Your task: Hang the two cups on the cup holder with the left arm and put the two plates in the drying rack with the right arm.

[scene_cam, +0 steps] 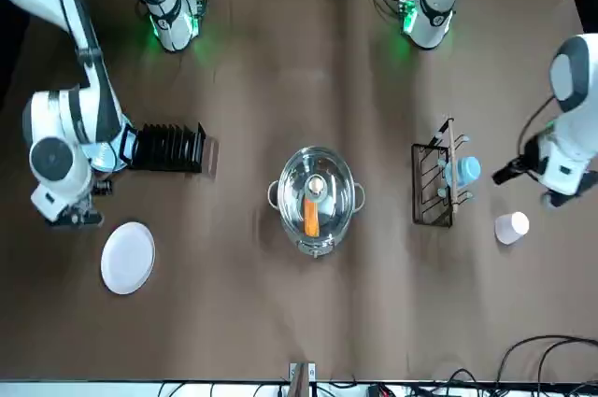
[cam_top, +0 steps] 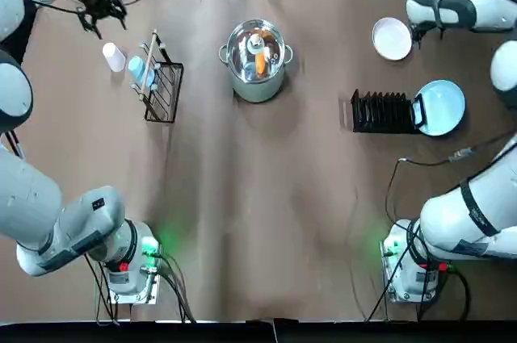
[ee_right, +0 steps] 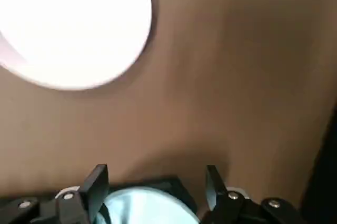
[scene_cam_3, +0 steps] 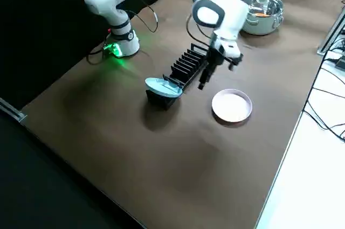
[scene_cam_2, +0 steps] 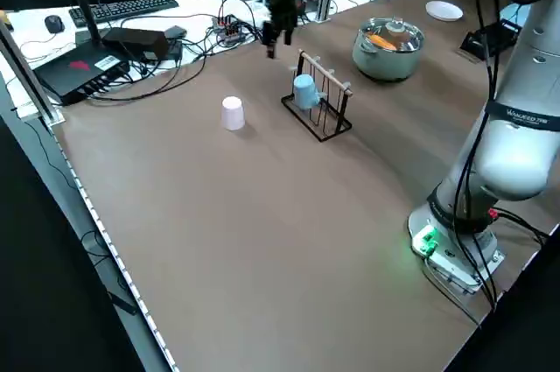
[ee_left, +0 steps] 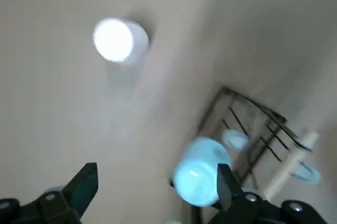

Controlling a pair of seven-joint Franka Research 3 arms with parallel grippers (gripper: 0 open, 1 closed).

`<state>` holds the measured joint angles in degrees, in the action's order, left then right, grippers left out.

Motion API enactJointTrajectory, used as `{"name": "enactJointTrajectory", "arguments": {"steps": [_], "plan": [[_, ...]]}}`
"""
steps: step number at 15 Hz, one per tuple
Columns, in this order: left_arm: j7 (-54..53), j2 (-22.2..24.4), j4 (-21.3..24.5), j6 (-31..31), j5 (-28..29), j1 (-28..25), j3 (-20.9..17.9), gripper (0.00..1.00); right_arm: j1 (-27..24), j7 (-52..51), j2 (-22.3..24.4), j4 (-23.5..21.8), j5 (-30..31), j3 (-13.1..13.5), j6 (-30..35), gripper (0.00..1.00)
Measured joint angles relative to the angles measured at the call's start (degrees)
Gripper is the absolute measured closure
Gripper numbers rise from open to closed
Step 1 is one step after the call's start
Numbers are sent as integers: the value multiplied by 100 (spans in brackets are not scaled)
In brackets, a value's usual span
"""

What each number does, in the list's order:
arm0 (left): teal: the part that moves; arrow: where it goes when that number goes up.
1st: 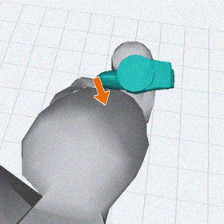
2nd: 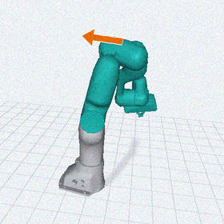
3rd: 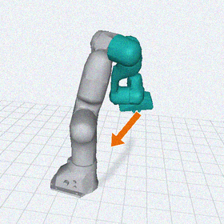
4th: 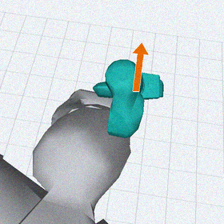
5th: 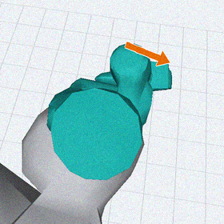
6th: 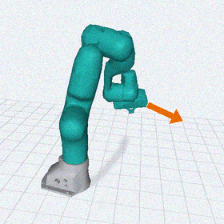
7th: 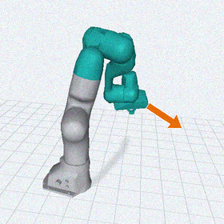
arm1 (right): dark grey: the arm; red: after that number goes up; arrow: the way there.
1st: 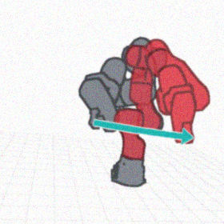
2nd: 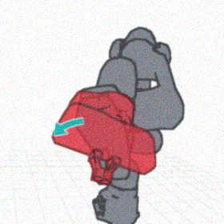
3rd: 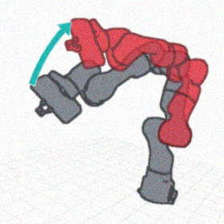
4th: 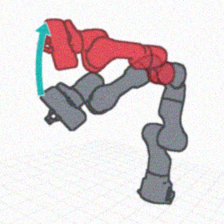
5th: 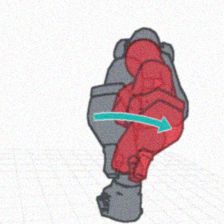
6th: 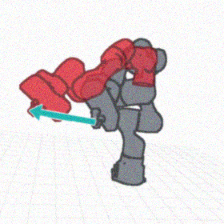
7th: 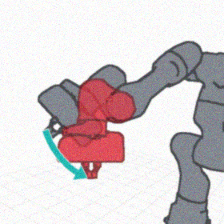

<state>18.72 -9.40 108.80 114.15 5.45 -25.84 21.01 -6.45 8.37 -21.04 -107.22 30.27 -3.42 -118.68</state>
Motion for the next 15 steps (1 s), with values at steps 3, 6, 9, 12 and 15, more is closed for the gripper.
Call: {"name": "enactJointTrajectory", "arguments": {"steps": [3,6,9,12,15], "plan": [[-717,-591,-658,39,509,-232,-35,0,-55,13,-750,744,-918,54,-539,17],[-1084,-1444,-1028,938,1173,-258,-36,0,-265,19,-1282,970,-1536,105,-1621,19],[-1154,-2202,-1064,1854,1972,-348,-55,0,-638,12,-1662,1045,-2110,114,-2266,28],[-1397,-2636,-1125,2056,2250,-500,-57,0,-786,13,-1867,1087,-2485,112,-2341,35],[-1506,-2816,-921,2328,2259,-709,-58,0,-776,22,-2109,1090,-2801,77,-2651,43]]}}
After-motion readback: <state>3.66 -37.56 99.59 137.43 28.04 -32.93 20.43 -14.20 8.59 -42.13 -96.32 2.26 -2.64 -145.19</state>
